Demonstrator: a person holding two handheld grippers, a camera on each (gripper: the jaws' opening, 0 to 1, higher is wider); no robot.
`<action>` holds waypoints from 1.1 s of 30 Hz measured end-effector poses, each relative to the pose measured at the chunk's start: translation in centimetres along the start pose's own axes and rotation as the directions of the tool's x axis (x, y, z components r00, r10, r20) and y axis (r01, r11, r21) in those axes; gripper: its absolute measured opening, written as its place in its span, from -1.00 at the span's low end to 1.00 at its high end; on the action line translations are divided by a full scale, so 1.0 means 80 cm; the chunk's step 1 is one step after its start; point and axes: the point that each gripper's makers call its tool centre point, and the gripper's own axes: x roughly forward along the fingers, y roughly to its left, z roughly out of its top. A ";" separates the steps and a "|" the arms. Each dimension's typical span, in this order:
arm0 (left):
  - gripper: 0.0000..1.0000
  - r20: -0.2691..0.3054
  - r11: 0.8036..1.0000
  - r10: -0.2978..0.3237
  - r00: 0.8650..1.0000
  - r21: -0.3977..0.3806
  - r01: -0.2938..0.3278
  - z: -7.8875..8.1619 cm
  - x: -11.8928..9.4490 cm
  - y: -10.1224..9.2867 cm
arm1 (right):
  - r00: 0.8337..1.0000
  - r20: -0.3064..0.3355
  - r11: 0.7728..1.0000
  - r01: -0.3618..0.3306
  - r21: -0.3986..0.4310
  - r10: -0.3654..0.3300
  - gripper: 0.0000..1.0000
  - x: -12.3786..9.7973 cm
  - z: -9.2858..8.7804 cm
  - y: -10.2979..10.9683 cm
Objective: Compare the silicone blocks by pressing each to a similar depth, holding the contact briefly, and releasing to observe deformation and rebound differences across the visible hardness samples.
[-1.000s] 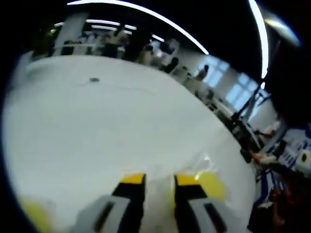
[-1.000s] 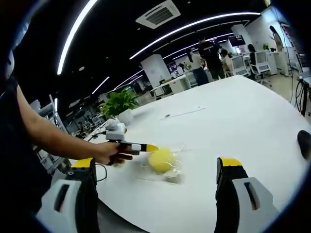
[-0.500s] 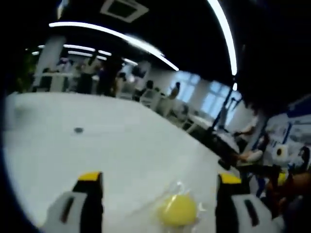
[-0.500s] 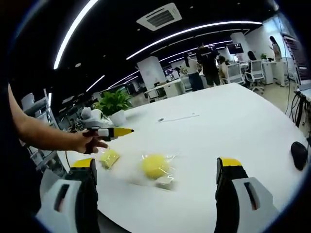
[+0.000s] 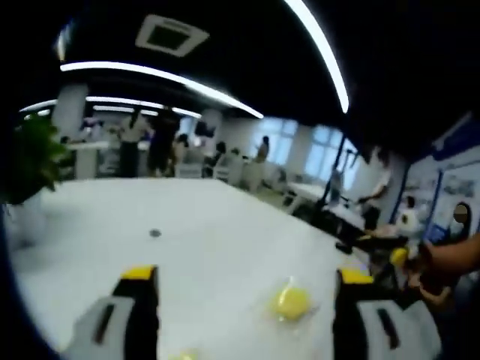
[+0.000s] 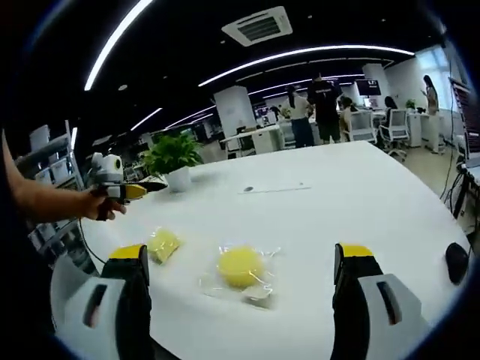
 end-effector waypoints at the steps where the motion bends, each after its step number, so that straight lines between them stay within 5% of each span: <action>1: 1.00 -0.003 1.000 0.000 1.000 0.011 0.000 -0.001 -0.011 0.002 | 1.000 0.001 1.000 -0.002 -0.001 0.002 0.93 0.001 0.000 0.002; 12: 1.00 -0.027 0.992 0.095 0.995 0.081 -0.093 -0.029 -0.102 0.038 | 0.999 -0.034 0.999 -0.008 -0.045 0.006 0.93 0.018 -0.022 0.008; 26: 1.00 -0.014 0.963 0.236 0.972 0.136 -0.232 -0.073 -0.213 0.081 | 0.997 -0.077 0.997 0.005 -0.078 -0.011 0.93 0.001 -0.057 0.006; 33: 1.00 -0.037 0.956 0.289 0.957 0.056 -0.287 -0.110 -0.261 0.104 | 0.995 -0.093 0.996 0.011 -0.086 -0.019 0.93 -0.006 -0.072 0.009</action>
